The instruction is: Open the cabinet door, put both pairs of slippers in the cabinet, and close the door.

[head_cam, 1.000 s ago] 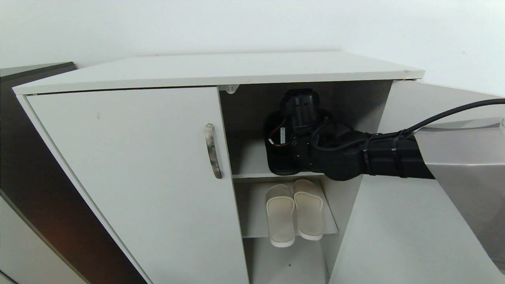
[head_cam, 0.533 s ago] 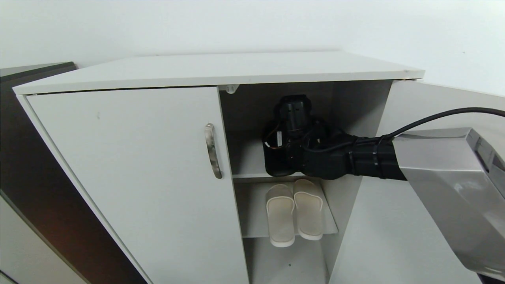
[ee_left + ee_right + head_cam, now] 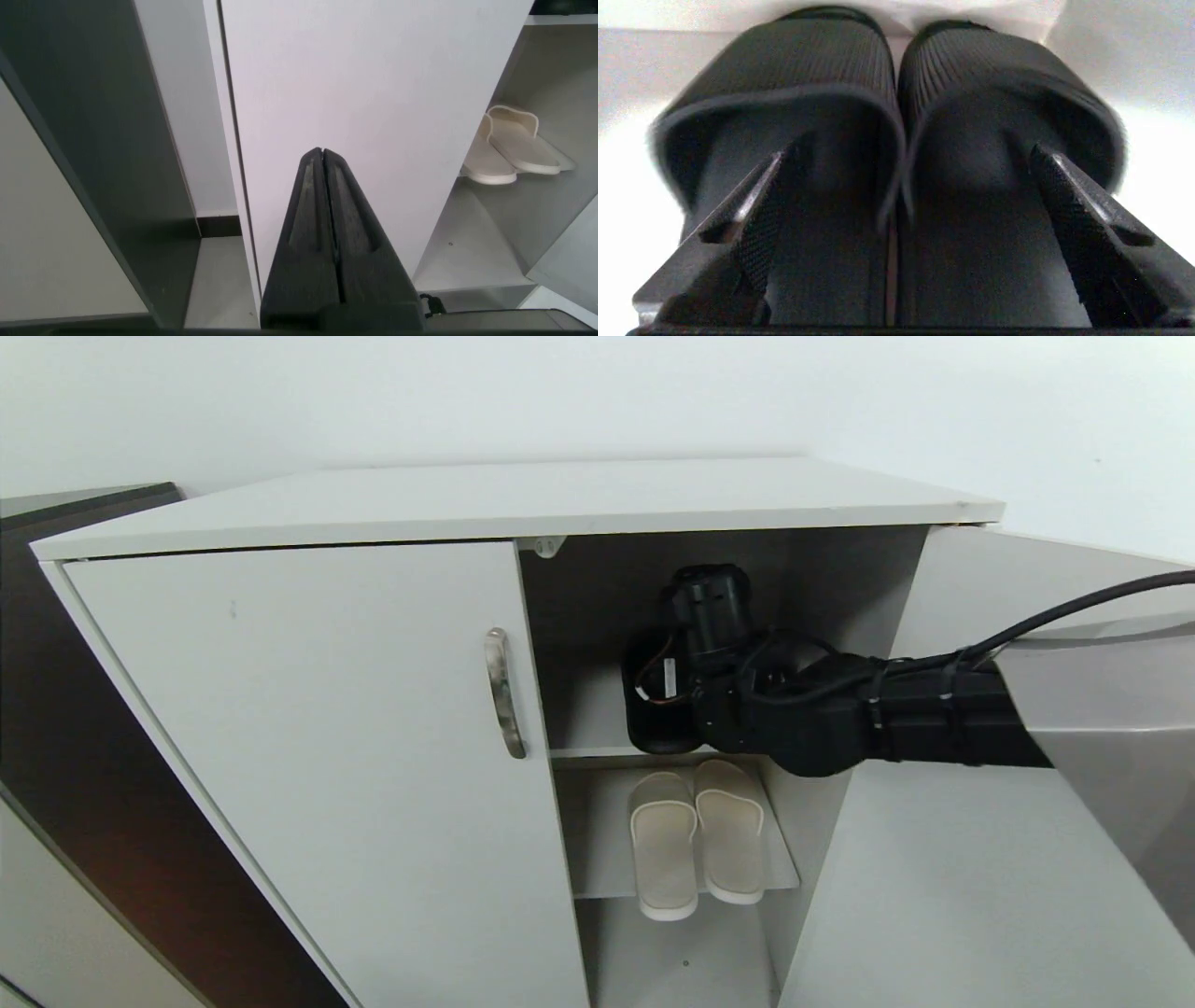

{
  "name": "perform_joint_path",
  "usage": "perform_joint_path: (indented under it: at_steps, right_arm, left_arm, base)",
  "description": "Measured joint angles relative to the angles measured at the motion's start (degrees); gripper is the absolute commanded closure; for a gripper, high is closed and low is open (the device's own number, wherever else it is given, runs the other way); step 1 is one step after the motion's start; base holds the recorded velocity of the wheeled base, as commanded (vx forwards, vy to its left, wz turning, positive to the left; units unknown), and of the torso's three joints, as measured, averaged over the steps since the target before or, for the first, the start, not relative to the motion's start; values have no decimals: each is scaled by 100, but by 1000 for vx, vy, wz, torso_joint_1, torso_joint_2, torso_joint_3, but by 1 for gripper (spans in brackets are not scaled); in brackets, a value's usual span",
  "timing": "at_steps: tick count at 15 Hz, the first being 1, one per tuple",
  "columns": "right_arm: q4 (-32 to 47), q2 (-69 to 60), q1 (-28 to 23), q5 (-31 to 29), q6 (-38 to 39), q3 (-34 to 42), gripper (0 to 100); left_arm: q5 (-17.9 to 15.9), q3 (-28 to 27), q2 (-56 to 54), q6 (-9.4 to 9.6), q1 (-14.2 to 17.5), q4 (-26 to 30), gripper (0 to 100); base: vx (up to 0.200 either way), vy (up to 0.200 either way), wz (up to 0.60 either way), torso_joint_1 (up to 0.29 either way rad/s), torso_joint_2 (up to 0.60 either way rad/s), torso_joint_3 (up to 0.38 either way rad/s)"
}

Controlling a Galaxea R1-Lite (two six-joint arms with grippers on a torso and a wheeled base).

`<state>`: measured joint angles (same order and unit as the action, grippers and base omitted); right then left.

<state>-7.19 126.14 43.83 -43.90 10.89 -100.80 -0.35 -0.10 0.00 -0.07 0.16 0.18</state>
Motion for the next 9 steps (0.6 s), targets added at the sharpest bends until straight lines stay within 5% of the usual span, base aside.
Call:
perform_joint_path:
  at_steps: [3,9]
  right_arm:
    - [-35,-940,273,457,162,1257,0]
    - [-1106,-3135,805,2491,288,4292,0]
  left_arm:
    - [11,0,0,0,0,0,100]
    - [20,0,0,0,-2,0,100]
  base:
    - [0,0,0,0,0,0]
    - [0,0,0,0,0,0]
